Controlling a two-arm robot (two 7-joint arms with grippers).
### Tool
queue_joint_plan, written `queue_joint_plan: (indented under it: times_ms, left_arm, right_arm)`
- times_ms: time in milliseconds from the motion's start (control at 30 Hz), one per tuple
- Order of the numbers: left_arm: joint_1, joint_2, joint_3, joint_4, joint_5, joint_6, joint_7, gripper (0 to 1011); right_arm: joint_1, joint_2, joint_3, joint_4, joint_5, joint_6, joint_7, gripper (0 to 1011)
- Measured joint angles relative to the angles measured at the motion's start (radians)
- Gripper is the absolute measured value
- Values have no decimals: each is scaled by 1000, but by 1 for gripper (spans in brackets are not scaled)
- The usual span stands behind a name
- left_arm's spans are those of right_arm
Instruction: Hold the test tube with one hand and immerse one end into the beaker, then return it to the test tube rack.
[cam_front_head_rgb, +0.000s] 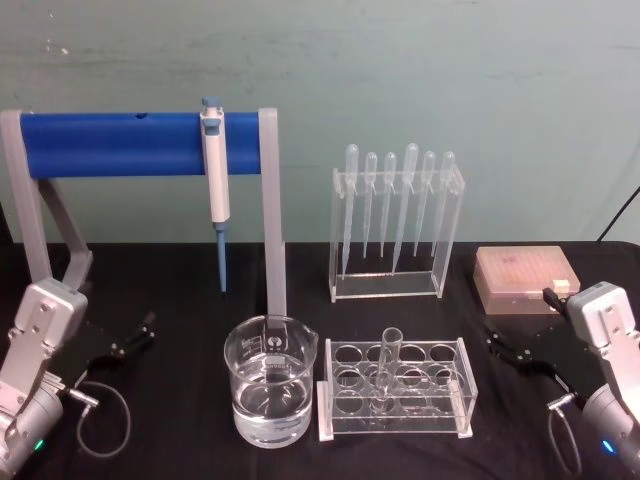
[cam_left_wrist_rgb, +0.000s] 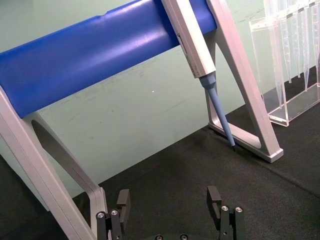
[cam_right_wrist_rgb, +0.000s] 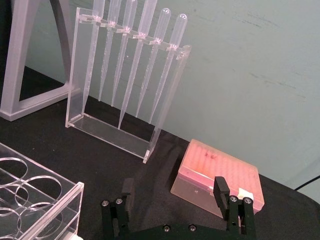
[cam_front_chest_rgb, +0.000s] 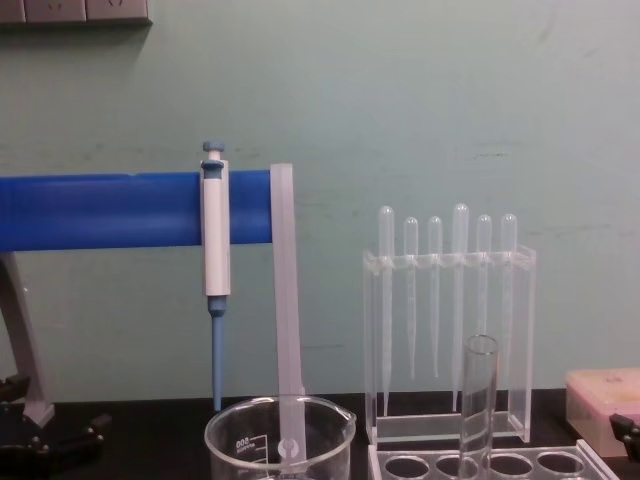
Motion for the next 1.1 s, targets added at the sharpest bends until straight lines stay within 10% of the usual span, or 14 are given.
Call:
queue_joint_plan:
  times_ms: [1100]
  left_arm:
    - [0, 0, 0, 0, 0, 0, 0, 1000]
  right_arm:
    - [0, 0, 0, 0, 0, 0, 0, 1003]
